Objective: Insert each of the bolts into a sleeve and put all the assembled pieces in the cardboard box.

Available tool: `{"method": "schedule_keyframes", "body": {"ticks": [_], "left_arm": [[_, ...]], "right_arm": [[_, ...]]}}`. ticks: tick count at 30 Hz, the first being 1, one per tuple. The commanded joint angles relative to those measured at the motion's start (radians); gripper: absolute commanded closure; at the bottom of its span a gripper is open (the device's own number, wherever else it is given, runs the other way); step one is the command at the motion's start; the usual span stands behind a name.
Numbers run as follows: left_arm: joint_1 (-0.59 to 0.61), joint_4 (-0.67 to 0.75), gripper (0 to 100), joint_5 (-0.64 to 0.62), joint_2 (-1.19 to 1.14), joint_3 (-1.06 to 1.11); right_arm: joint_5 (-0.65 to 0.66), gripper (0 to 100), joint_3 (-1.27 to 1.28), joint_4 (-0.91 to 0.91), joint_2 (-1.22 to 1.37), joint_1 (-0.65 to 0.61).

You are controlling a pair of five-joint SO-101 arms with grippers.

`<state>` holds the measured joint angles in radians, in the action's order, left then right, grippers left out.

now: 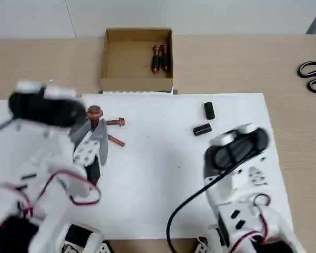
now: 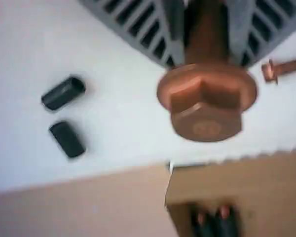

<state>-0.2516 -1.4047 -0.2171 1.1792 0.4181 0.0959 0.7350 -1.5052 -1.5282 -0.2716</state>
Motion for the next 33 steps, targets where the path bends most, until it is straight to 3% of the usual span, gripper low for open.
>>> {"method": "schedule_keyframes", "body": {"ticks": [1, 10, 16, 24, 30, 33], "left_arm": [[0.006, 0.146, 100, -0.003, 0.224, 0.196], [0.006, 0.227, 100, -0.008, 0.64, 0.542], [0.008, 0.295, 100, -0.172, 0.637, 0.578], [0.002, 0.457, 100, -0.288, 0.635, 0.673], [-0.003, 0.491, 100, -0.374, 0.637, 0.719], [-0.061, 0.486, 100, -0.416, 0.637, 0.737]], "right_arm": [[0.005, 99.5, 0.075, 0.053, -0.102, -0.097], [0.003, 99.5, 0.249, 0.068, -0.289, -0.139], [0.002, 99.5, 0.348, 0.203, -0.286, -0.145], [0.003, 99.5, 0.572, 0.46, -0.285, -0.375], [0.005, 99.5, 0.654, 0.541, -0.285, -0.449], [0.005, 99.5, 0.683, 0.556, -0.285, -0.478]]}}
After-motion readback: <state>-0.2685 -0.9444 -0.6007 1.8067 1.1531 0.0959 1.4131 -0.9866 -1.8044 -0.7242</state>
